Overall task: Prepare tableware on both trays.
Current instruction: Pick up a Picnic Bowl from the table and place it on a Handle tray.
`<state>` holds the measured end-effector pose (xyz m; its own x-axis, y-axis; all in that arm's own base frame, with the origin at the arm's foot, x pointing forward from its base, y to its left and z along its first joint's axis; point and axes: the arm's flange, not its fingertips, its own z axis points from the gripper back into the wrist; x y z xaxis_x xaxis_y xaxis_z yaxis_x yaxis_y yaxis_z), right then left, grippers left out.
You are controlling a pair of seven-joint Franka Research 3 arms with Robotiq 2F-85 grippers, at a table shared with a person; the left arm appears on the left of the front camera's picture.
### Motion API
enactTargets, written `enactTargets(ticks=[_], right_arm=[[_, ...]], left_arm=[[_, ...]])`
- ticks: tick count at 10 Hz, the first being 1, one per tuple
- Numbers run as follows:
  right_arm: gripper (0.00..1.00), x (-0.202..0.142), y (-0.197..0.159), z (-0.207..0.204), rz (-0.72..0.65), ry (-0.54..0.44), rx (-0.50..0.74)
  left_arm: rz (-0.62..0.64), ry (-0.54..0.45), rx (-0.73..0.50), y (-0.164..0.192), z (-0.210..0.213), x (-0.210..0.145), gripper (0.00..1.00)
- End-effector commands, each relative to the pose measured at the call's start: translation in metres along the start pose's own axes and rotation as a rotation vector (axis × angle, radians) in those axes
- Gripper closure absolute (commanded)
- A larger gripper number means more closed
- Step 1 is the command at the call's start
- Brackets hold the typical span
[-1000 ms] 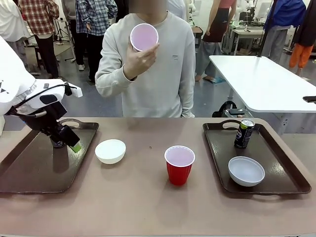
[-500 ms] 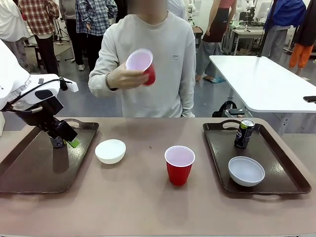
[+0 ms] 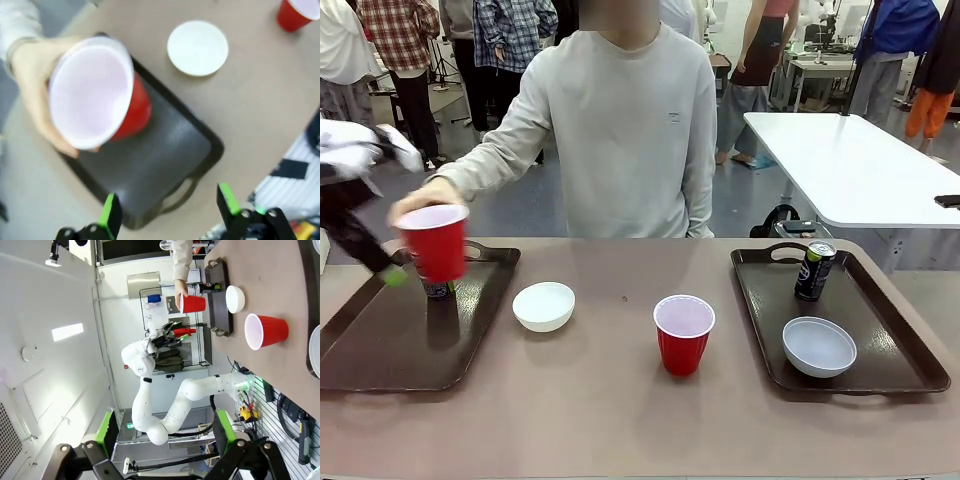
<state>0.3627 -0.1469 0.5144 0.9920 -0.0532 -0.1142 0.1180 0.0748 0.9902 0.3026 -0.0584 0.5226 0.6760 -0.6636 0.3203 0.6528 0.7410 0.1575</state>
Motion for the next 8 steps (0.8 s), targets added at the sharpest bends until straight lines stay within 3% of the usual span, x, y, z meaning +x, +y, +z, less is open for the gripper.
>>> enactTargets(ticks=[1, 4, 6, 7, 8], right_arm=[[0.0, 0.0, 0.003, 0.002, -0.019, 0.008, 0.01], [0.0, 0.0, 0.003, 0.002, -0.019, 0.008, 0.01], [0.0, 0.0, 0.003, 0.002, -0.019, 0.008, 0.01], [0.0, 0.0, 0.003, 0.002, -0.019, 0.008, 0.01], [0.0, 0.0, 0.003, 0.002, -0.019, 0.008, 0.01]], left_arm=[[-0.002, -0.029, 0.015, -0.003, 0.001, -0.053, 0.0], [0.055, 0.0, -0.006, 0.005, -0.01, -0.047, 0.0], [0.153, -0.059, -0.027, 0.013, -0.003, -0.036, 0.0], [0.039, -0.004, -0.009, 0.021, 0.013, -0.029, 0.0], [0.039, -0.004, -0.009, 0.021, 0.013, -0.029, 0.0]])
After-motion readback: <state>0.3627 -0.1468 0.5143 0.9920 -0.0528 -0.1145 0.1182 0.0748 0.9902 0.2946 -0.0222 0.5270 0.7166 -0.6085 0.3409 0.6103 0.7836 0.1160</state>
